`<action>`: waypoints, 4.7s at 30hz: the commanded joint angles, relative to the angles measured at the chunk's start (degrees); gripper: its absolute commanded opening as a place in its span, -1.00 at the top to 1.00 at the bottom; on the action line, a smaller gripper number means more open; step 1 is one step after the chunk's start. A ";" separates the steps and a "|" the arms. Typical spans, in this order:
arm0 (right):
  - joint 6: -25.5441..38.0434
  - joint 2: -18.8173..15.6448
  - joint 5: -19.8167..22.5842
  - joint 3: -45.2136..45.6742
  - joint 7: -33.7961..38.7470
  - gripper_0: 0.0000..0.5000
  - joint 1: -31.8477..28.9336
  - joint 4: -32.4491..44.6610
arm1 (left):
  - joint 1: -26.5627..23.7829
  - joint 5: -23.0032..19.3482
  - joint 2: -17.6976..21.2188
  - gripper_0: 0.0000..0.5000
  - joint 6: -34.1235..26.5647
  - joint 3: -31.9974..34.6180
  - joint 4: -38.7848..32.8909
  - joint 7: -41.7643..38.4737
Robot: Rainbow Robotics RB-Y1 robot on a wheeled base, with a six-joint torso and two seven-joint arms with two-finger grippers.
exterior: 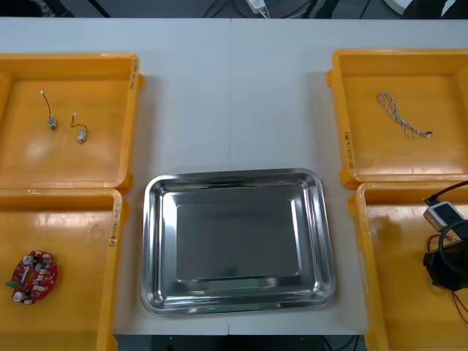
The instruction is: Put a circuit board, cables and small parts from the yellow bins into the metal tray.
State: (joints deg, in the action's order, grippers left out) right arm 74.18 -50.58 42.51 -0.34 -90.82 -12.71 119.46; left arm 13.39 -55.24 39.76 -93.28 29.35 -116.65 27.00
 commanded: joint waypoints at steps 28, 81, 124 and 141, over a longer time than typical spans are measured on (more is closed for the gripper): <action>9.06 1.28 3.36 7.72 -1.46 1.00 5.42 1.47 | 6.29 5.85 -4.43 -1.00 6.35 -7.20 2.39 7.89; 35.82 1.28 16.81 22.66 -1.73 1.00 28.09 6.40 | 0.41 -1.62 2.34 1.00 2.13 -4.12 2.39 7.98; 35.82 7.17 16.64 16.33 -4.98 1.00 37.06 6.48 | -27.28 -8.22 19.22 1.00 -10.79 -22.40 -15.63 5.87; 35.82 9.45 9.87 7.63 -5.33 1.00 38.73 9.12 | -40.81 -4.09 12.27 1.00 -12.10 -38.31 -16.42 -1.77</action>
State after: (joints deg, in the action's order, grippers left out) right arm 109.76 -42.61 52.78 8.27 -93.90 23.64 126.93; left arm -23.41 -61.80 54.79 -104.30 -6.03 -131.33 31.76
